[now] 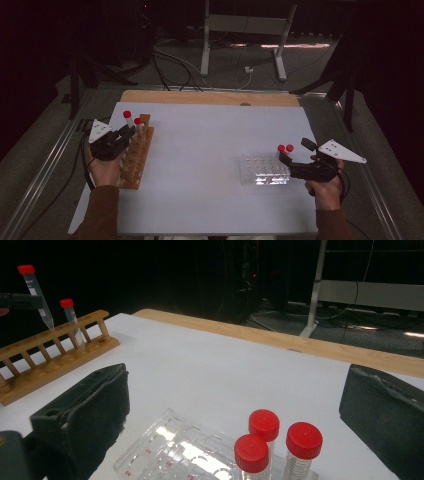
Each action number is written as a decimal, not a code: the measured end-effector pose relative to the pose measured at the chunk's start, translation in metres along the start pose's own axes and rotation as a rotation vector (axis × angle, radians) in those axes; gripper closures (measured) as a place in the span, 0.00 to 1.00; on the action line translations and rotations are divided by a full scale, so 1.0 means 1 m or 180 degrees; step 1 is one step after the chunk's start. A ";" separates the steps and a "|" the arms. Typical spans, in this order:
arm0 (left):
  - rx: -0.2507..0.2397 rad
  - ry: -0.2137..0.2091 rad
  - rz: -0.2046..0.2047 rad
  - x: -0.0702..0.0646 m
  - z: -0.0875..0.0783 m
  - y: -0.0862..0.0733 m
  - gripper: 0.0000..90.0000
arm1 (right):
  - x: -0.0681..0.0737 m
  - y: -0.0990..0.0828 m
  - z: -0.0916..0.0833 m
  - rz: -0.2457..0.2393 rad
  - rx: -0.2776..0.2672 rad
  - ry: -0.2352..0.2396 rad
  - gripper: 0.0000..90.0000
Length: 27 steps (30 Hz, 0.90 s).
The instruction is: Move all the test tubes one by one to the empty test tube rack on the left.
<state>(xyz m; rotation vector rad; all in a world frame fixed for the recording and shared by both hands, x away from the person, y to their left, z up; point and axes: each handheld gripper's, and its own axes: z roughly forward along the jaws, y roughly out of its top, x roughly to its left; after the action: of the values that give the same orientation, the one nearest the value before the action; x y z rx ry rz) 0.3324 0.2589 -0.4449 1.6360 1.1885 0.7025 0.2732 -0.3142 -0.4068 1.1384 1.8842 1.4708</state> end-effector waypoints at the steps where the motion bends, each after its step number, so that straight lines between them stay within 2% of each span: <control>1: 0.0029 0.0004 0.0006 0.000 0.001 -0.001 0.84 | 0.000 0.000 0.000 0.0003 -0.0003 0.0002 0.00; 11: 0.0320 0.0038 0.0107 -0.001 0.008 -0.004 0.84 | 0.000 -0.001 0.001 -0.0016 0.0014 0.0015 0.00; 15: 0.0419 0.0043 0.0111 -0.001 0.011 -0.005 0.84 | 0.001 -0.001 0.001 -0.0014 0.0018 0.0018 0.00; 27: 0.0607 0.0057 0.0145 -0.001 0.016 -0.009 0.82 | 0.001 -0.002 0.002 -0.0017 0.0026 0.0023 0.00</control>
<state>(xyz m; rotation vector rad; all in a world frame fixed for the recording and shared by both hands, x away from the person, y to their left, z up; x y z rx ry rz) 0.3423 0.2532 -0.4587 1.8228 1.2663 0.6497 0.2741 -0.3127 -0.4089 1.1324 1.8983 1.4675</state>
